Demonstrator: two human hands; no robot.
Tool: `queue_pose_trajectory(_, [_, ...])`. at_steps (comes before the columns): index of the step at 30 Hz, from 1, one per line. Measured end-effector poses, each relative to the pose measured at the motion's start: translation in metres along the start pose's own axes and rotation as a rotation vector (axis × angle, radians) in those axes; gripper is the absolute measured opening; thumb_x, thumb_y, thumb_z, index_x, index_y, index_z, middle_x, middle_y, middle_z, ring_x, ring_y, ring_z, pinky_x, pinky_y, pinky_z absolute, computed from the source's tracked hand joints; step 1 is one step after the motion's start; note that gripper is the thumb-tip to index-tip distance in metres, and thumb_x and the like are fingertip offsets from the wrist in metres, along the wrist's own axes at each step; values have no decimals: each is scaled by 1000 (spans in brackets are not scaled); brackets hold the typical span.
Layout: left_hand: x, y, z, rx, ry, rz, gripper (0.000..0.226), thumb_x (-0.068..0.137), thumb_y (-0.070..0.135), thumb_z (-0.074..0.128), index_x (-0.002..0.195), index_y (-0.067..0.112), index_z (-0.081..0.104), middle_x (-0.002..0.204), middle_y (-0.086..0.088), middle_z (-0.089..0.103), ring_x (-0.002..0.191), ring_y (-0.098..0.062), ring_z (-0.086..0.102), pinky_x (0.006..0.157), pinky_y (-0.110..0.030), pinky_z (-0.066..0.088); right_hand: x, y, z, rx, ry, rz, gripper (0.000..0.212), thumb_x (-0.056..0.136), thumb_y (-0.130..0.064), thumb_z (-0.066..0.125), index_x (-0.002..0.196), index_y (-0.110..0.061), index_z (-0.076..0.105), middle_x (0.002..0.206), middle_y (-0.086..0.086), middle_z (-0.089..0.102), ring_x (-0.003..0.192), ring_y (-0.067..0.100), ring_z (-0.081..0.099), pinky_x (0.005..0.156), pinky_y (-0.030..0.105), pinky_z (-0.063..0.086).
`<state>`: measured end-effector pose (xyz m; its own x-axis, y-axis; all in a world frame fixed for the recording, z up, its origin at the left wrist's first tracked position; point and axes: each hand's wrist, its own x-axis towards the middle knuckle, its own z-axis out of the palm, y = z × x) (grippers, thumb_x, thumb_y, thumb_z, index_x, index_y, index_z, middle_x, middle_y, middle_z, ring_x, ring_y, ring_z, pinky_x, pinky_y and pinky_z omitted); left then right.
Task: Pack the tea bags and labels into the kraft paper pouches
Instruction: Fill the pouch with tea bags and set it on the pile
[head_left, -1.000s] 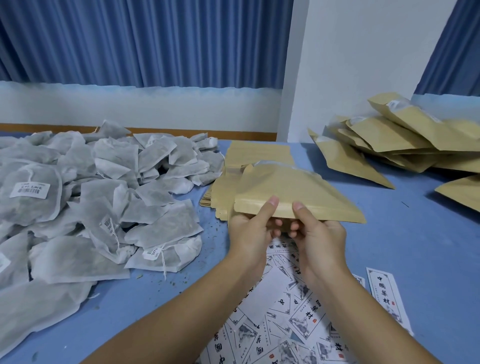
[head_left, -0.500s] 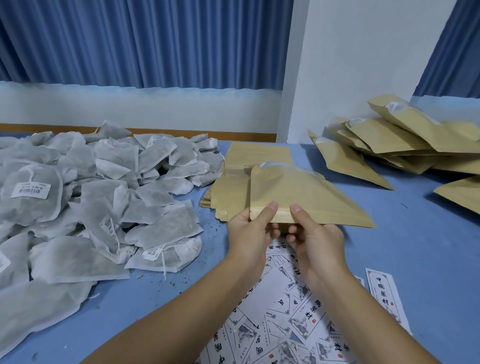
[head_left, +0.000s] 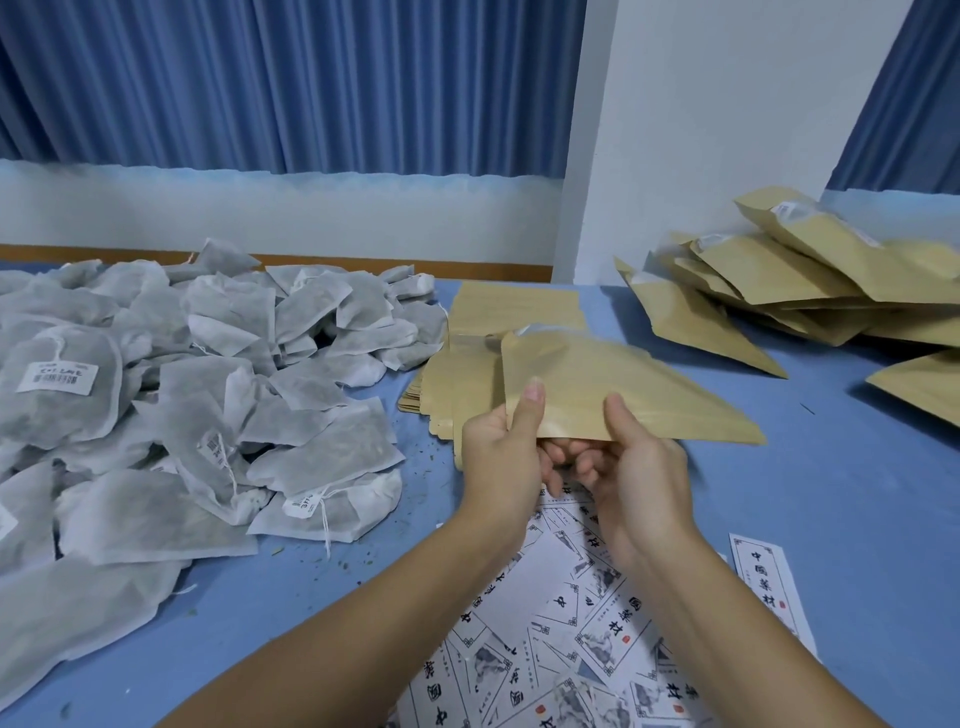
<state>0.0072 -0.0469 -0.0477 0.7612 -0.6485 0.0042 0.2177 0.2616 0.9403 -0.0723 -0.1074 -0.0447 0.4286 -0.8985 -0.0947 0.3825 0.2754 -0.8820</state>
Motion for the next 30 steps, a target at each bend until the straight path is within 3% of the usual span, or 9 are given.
queue_pose_trajectory(2, [-3,2,4,-88,35,-43,40,101,31,57,66,12,60,51,-7,52,38,-18,43,35,-22,33,0,0,0,-21,46,35,54,104,-40,50,80,7,62,55,18,55,41,24,42,52,36,36])
queue_pose_trajectory(4, [-2,2,4,-145,87,-86,33,100,24,56,71,8,57,49,-4,52,36,-16,42,35,-22,34,1,-1,-3,-22,98,66,54,105,-44,44,79,-1,62,55,14,61,39,22,51,44,29,40])
queue_pose_trajectory(5, [0,3,2,-142,118,-112,31,98,22,55,71,7,55,48,-4,52,34,-15,40,37,-23,32,3,-4,-6,23,118,74,42,106,-39,45,88,-5,63,62,11,68,46,21,62,43,27,46])
queue_pose_trajectory(7, [3,4,-4,-112,170,-159,24,91,19,55,70,8,52,49,-6,52,34,-17,39,42,-25,29,9,-11,-15,165,132,98,14,104,-14,49,105,-9,62,86,5,77,75,20,76,57,32,60])
queue_pose_trajectory(8, [4,5,-6,-111,176,-177,20,89,16,56,71,8,54,52,-7,54,37,-18,42,43,-26,30,14,-13,-20,228,128,107,19,101,-1,47,110,-8,62,97,6,76,87,23,76,68,36,62])
queue_pose_trajectory(11, [4,10,-6,-250,89,-232,13,89,0,59,88,13,62,90,-12,70,77,-25,67,56,-34,55,22,-16,-26,258,106,101,43,94,17,37,115,-11,63,113,8,73,104,26,71,78,38,61])
queue_pose_trajectory(14, [7,11,-4,-401,-30,-257,46,93,-14,48,122,19,62,117,-13,70,110,-33,66,87,-51,58,23,-12,-26,238,67,85,49,93,19,35,118,-12,62,115,8,73,105,25,71,77,36,61])
queue_pose_trajectory(23, [23,24,2,-493,-316,-116,56,97,-12,41,139,22,54,126,-12,68,114,-33,67,90,-47,56,26,-33,-24,402,-24,-18,42,98,15,39,116,-13,64,113,9,75,103,26,73,81,39,61])
queue_pose_trajectory(30, [69,35,79,-487,-333,-213,54,96,-15,37,136,15,55,124,-17,68,109,-33,69,85,-47,59,79,-85,-44,454,38,-59,39,99,13,38,122,-7,62,117,14,72,104,29,72,77,39,61])
